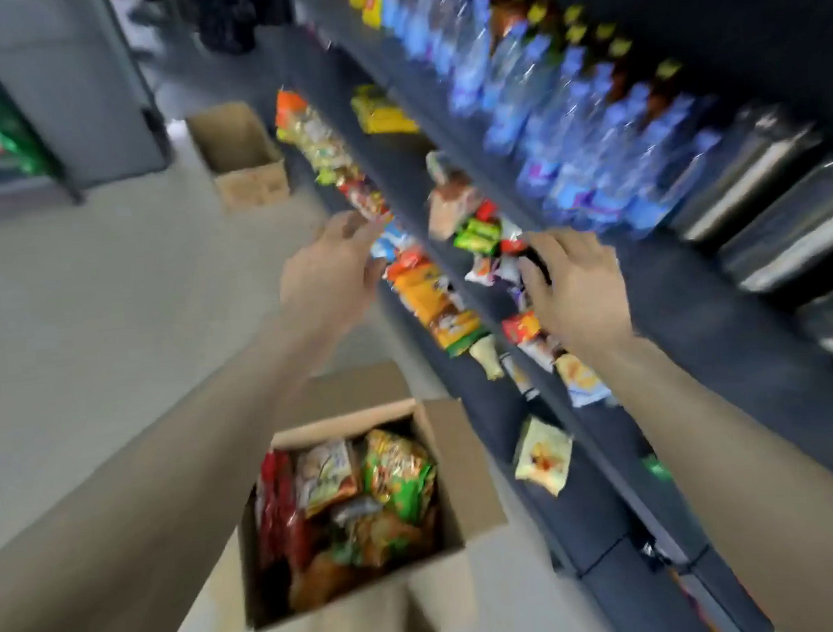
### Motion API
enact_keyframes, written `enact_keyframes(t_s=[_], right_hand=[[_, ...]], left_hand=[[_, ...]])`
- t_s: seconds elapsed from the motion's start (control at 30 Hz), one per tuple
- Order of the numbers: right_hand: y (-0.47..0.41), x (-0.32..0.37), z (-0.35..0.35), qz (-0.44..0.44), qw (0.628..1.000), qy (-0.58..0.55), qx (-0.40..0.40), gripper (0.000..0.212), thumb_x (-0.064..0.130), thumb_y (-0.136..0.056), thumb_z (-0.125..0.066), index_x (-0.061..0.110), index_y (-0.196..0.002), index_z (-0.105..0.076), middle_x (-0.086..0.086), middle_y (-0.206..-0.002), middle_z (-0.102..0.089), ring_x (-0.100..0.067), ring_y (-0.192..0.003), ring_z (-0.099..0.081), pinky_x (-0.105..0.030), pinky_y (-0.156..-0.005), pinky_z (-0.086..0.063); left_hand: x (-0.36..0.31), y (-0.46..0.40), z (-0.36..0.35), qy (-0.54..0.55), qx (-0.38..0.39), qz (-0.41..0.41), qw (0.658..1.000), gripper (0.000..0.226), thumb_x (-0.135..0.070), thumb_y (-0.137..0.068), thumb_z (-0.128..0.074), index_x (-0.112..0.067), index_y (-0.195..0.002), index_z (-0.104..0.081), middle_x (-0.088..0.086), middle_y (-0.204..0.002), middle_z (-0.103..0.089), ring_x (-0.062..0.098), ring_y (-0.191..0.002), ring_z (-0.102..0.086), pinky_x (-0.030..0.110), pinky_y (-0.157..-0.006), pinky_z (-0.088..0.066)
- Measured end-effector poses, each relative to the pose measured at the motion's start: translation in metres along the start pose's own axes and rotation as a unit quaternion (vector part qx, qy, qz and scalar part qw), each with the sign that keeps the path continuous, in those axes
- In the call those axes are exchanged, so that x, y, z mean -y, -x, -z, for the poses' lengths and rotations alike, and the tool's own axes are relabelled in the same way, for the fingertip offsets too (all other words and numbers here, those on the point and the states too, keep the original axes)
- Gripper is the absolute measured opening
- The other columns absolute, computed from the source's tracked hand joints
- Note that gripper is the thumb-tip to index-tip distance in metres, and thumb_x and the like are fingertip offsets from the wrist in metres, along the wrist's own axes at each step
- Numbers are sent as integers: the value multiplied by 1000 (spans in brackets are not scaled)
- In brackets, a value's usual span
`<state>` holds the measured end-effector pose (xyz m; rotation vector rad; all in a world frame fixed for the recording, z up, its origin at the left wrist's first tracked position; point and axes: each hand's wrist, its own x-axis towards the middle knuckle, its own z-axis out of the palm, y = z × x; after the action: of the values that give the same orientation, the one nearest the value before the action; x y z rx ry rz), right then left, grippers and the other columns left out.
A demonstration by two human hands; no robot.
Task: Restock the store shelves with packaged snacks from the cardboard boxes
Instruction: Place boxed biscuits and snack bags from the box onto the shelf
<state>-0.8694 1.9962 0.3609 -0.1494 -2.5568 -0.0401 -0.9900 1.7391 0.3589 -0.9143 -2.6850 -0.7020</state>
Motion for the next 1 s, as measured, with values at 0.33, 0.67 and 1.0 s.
enact_keyframes(t_s=[0.33, 0.67, 1.0], right_hand=[[134, 95, -191, 19, 961, -131, 242, 42, 35, -100, -40, 13, -131, -57, -10, -113, -65, -33, -100, -62, -46, -82, -49], [251, 139, -351, -15, 896, -173, 409, 45, 39, -102, -51, 21, -143, -46, -4, -135, -59, -25, -122, -58, -45, -100, -50], [300, 175, -505, -107, 807, -180, 553, 50, 35, -105, -47, 12, -149, -40, -10, -144, -51, -29, -131, -50, -40, -103, -41]], left_hand=[[127, 174, -129, -11, 160, 223, 962, 46, -25, -96, -59, -18, -140, -51, 9, -140, -51, 33, -120, -54, 49, -89, -53], [181, 333, -280, 18, 282, 339, 897, 51, -24, -93, -64, -25, -142, -50, 5, -143, -51, 30, -121, -56, 44, -84, -56], [233, 363, -416, 63, 342, 323, 880, 65, -21, -94, -64, -24, -152, -35, 8, -154, -38, 30, -133, -49, 43, -103, -50]])
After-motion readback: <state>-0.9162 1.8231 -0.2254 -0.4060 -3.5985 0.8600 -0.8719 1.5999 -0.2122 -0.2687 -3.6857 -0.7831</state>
